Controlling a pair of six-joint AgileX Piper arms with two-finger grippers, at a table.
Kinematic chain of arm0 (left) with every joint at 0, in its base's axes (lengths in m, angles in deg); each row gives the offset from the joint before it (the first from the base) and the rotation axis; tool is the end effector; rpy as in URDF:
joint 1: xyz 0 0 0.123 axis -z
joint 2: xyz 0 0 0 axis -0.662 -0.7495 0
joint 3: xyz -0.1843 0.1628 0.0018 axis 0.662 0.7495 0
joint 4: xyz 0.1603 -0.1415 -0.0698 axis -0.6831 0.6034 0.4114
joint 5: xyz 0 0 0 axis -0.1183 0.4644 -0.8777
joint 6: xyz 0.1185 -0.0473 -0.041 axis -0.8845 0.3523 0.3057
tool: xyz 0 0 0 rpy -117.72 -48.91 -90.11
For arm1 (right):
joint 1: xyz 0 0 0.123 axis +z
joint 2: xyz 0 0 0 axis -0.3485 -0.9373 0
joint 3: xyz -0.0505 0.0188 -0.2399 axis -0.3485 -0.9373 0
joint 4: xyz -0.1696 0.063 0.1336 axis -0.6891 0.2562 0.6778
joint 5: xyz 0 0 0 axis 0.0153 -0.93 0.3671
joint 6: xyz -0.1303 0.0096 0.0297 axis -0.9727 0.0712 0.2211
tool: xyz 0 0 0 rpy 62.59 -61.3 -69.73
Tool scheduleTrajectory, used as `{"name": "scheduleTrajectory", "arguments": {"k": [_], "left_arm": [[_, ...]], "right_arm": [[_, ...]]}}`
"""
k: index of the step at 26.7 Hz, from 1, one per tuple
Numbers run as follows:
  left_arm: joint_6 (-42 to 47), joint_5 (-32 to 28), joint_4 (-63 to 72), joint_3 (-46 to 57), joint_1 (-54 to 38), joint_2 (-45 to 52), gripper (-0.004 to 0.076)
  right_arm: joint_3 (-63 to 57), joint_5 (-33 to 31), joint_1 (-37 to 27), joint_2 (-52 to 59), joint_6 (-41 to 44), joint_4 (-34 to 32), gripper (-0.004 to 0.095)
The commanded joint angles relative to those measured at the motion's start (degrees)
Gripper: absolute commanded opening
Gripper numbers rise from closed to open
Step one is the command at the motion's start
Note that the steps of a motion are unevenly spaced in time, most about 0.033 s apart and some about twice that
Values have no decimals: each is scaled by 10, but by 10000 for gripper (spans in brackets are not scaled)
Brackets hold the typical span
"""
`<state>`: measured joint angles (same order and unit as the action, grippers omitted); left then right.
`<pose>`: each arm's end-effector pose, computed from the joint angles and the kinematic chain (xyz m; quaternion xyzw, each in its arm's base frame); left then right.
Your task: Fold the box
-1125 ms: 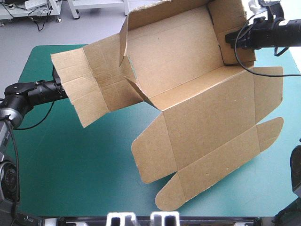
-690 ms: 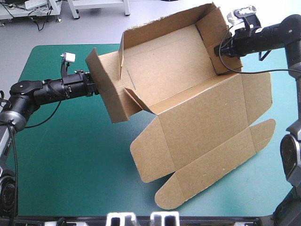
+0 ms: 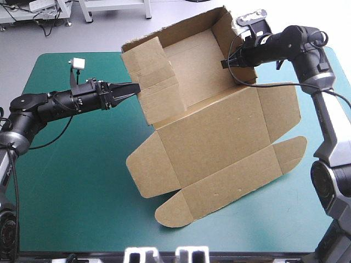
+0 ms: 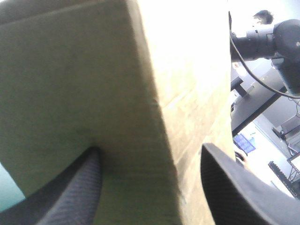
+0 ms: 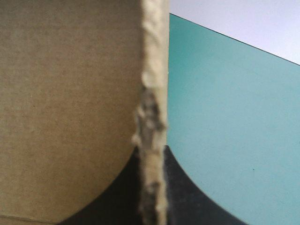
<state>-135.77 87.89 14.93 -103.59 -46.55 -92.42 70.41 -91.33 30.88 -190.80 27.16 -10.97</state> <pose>0.2931 -0.0989 0.3288 0.1450 0.7256 -0.5347 0.4081 0.3899 0.1099 0.3544 -0.2225 0.8711 0.1261 0.4193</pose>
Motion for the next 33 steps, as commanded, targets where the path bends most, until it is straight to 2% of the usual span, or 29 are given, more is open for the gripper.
{"name": "scheduleTrajectory", "arguments": {"k": [1,5,7,8,10,16,19,24,28,33], "left_arm": [[15,36,18,-36,4,23,445],[82,-70,-69,-66,12,23,445],[114,-140,-129,-79,41,23,445],[143,-195,-179,-86,65,23,442],[192,-253,-248,-97,96,23,436],[335,-344,-382,-116,146,22,435],[423,-359,-455,-126,155,20,406],[546,-327,-585,-159,167,2,374],[626,-324,-700,-183,190,-9,365],[702,-335,-797,-204,227,-28,365]], "right_arm": [[17,43,13,30,35,-14,-24],[17,55,25,25,63,-33,-23],[17,58,41,17,74,-44,-24],[17,61,50,11,74,-46,-24],[17,66,58,4,83,-50,-24],[17,82,70,-10,104,-48,-23],[17,85,75,-11,117,-50,-23],[17,99,89,-12,118,-56,-23],[17,97,105,-20,136,-79,-23],[17,108,114,-26,148,-60,-23]]}}
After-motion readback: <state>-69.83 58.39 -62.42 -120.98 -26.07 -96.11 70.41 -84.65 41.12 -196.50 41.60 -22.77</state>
